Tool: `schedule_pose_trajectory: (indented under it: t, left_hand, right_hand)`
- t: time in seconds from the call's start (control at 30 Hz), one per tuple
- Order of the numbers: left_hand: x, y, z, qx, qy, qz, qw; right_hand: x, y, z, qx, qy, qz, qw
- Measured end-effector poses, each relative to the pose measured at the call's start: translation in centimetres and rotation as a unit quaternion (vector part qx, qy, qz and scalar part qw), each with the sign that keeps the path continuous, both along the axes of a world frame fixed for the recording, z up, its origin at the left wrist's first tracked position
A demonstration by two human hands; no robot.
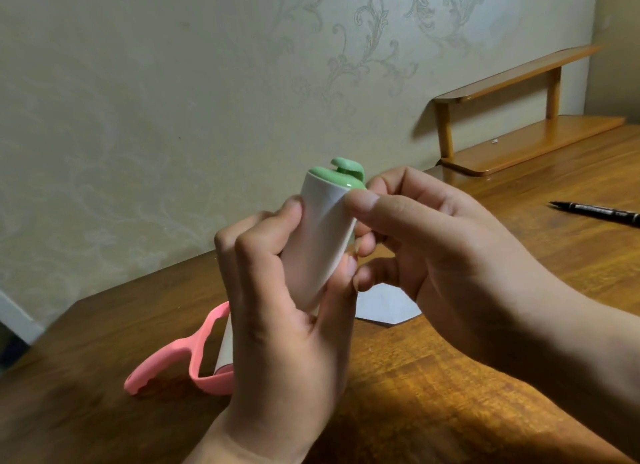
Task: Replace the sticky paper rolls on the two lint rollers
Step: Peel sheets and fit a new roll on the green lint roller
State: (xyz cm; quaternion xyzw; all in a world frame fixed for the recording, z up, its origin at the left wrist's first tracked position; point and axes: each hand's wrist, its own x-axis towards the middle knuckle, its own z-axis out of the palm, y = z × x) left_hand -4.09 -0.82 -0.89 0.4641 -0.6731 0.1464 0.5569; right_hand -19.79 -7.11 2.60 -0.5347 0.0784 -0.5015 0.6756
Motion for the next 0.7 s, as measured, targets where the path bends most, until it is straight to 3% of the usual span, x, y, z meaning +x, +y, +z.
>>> schedule_pose_trajectory:
  t: [0.27, 0.47, 0.6, 0.7]
  left_hand:
    - [-0.35, -0.40, -0.02, -0.050, -0.045, 0.003, 0.998]
    - [-0.36, -0.31, -0.43, 0.017, 0.063, -0.029, 0.997]
    - [-0.26, 0.13, -0.20, 0.019, 0.071, -0.009, 0.997]
    - [-0.28, 0.29, 0.15, 0.020, 0.078, 0.009, 0.997]
  right_hand:
    - [-0.05, -0.09, -0.38, 0.007, 0.022, -0.032, 0.999]
    - [-0.04, -0.32, -0.62, -0.016, 0.025, -0.033, 0.999]
    - [-0.14, -0.29, -0.52, -0.068, 0.040, -0.061, 0.995]
    - [-0.39, -0.41, -0.81, -0.170, 0.096, -0.172, 0.966]
